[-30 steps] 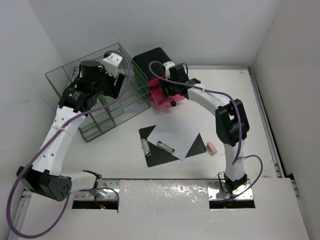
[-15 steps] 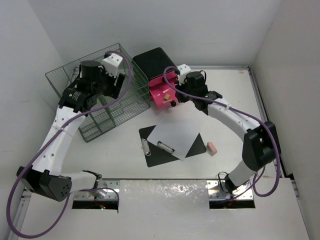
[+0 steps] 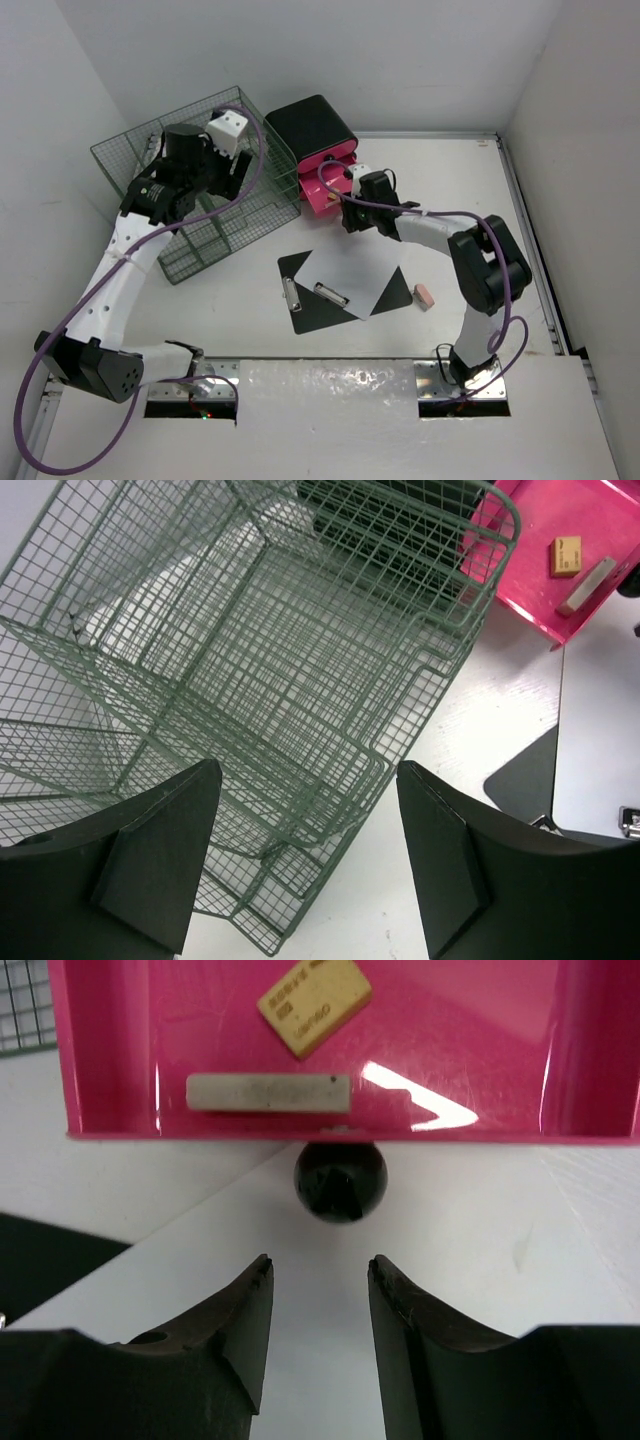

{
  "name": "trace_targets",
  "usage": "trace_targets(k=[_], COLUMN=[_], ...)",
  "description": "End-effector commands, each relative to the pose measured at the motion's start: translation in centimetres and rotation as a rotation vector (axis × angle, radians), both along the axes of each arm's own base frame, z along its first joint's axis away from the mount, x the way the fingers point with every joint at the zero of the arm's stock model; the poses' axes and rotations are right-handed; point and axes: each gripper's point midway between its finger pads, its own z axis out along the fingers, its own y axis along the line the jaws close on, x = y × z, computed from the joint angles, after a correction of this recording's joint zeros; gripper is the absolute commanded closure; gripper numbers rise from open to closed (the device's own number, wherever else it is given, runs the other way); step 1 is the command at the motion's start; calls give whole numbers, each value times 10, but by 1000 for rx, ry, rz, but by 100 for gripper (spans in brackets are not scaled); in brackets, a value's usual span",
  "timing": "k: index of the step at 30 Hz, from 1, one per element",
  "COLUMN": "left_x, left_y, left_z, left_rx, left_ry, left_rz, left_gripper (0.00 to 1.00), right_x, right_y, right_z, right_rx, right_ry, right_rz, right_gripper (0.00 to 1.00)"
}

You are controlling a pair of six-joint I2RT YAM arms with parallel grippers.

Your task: Organize the desk

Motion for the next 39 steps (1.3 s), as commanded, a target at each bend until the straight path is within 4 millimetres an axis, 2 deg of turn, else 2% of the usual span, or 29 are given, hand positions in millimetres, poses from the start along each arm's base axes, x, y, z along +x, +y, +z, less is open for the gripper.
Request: trace_targets(k=[1,4,9,14,22,24,25,27,28,29,34,39], left_x=[1,0,2,2,6,5,5,5,5,5,6,6], left_y=[3,4,5,6,6,7,7,7,7,8,9,10], left_z=[9,8,4,1,0,0,1,2,2,1,-2,-1], left_rx=[-6,-2,9,20,29,30,32,33,33,36,42,46], left_ry=[-38,-36,-28,-20,-16,-15,-14,-14,-14,-13,-5,-6], left_rz=[0,3,2,2,7,8,8,8,8,10,18,21], left_gripper=[31,31,31,31,31,31,31,31,31,31,30,30], right_x=[36,48,68,76,97,103,109,116,123,126,145,149], right_y=[14,14,19,24,37,39,42,46,49,50,55,52], right_z=[27,27,45,67,83,80,87,80,88,81,86,83], right_rx=[89,107,160,213,260,264,275,274,284,280,282,289], right_ry=[-114,-142,-232,-308,-352,-357,-373,-367,-384,-380,-423,-443], right_rz=[-39,-68,-94,-95,-96,-101,-102,-101,-99,-100,-115,-142], right_gripper=[58,58,63,63,63,63,63,63,63,62,61,56])
